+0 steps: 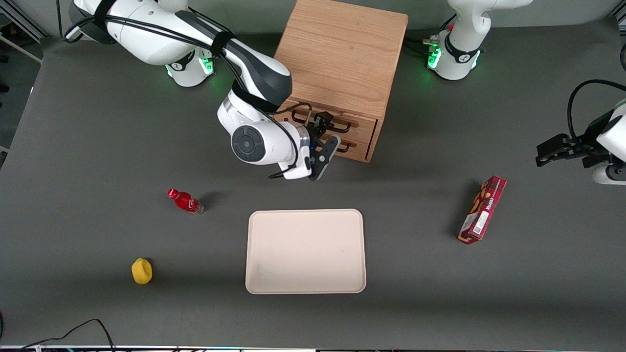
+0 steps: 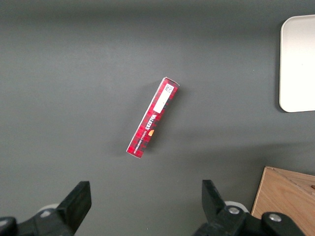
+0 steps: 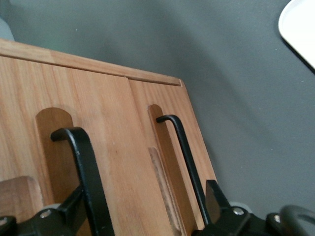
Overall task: Open upper drawer
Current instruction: 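Pull the handle with the right gripper, sliding the upper drawer out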
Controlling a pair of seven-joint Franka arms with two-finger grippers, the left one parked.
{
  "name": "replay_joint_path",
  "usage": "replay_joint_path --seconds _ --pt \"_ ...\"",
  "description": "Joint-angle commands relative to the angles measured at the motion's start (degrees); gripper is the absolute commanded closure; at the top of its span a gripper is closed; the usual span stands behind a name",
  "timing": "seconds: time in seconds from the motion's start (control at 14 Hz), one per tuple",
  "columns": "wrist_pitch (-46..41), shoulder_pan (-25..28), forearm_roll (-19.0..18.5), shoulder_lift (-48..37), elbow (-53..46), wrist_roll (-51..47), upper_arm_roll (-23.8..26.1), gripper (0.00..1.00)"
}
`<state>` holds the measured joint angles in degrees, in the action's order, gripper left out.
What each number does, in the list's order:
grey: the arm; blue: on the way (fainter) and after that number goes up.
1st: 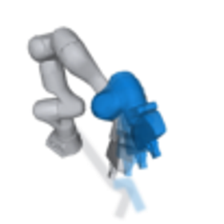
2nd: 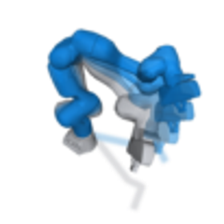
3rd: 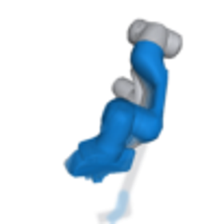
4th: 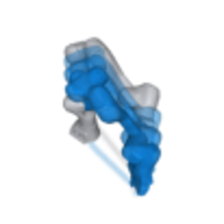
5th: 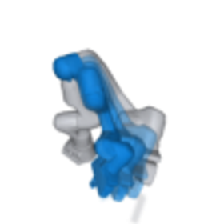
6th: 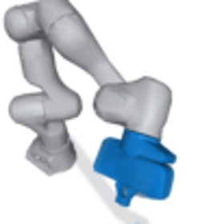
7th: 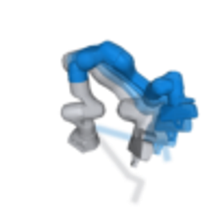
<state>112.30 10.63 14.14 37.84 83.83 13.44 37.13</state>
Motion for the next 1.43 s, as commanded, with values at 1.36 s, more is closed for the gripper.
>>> replay_joint_path --seconds 1.36 --pt "-0.4 -1.2 -3.0 10.2 -19.5 3.3 -7.8 0.0"
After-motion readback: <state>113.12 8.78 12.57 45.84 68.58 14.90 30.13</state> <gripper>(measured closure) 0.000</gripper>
